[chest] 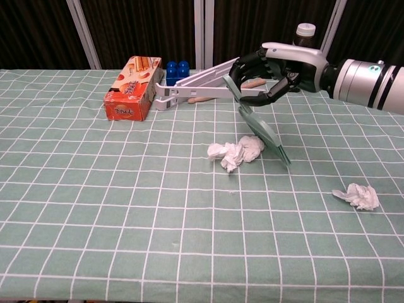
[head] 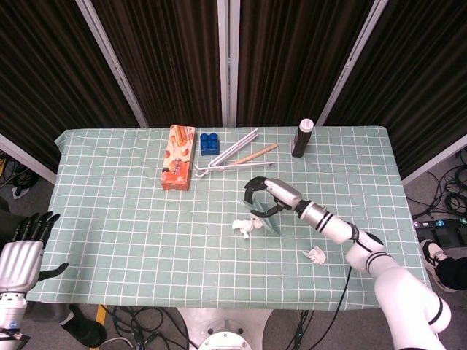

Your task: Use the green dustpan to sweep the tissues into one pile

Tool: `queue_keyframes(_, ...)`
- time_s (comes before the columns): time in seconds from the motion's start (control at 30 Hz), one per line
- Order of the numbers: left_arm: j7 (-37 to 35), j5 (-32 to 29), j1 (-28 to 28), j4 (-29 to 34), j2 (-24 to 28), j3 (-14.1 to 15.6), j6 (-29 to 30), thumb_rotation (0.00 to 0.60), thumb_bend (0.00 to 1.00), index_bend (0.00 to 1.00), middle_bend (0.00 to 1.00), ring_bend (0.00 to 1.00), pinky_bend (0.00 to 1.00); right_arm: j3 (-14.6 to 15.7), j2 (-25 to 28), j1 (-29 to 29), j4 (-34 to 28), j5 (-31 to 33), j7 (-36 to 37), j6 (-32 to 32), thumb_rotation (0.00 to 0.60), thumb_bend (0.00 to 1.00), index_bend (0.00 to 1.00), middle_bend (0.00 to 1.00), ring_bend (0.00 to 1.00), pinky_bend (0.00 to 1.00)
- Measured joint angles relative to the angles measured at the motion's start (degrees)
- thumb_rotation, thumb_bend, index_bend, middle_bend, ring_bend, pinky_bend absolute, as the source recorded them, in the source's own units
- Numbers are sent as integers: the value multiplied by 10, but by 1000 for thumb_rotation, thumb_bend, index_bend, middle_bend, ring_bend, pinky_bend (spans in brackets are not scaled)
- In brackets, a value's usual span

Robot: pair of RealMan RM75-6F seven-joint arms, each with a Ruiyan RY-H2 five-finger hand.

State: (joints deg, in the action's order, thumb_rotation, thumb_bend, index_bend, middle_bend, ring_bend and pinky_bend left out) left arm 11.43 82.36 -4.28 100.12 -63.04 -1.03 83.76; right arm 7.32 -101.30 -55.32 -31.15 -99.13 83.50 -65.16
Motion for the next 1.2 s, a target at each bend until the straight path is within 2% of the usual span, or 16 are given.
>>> queue_keyframes(0.2,-15,7,-2,-12,-2,-1,-2,600,69,103,68,33,78,-10,52,28,-72,11,-24,-52,600,469,754,581,216,127)
queue_keyframes(0.3,-24,11,-5,-19,-5,-1,-4,600,69,103,67,33,78,-16,86,53,-124,23,-66,-74,600,473,754,584,216,127)
queue_keyframes(0.5,-39,22,-12,-33,-8,-4,-8,600,69,103,68,33,78,-22,163,124,-280,60,-216,-112,600,505,753,585,221,123)
queue_keyframes(0.7,-48,29,-14,-38,-9,-3,-8,600,69,103,68,33,78,-13,240,216,-442,102,-374,-138,600,517,742,585,222,105)
queue_keyframes(0.8,-51,30,-13,-38,-9,-1,-8,600,69,103,68,33,78,-9,255,257,-476,122,-431,-144,600,518,738,582,221,90)
queue_keyframes(0.93,-52,34,-11,-38,-8,2,-5,600,69,103,68,33,78,-10,247,278,-495,144,-470,-129,600,520,729,574,221,76)
queue_keyframes(1.2,-64,35,-4,-43,-10,7,-1,600,69,103,68,33,78,-29,183,286,-476,146,-548,-103,600,564,716,556,207,38)
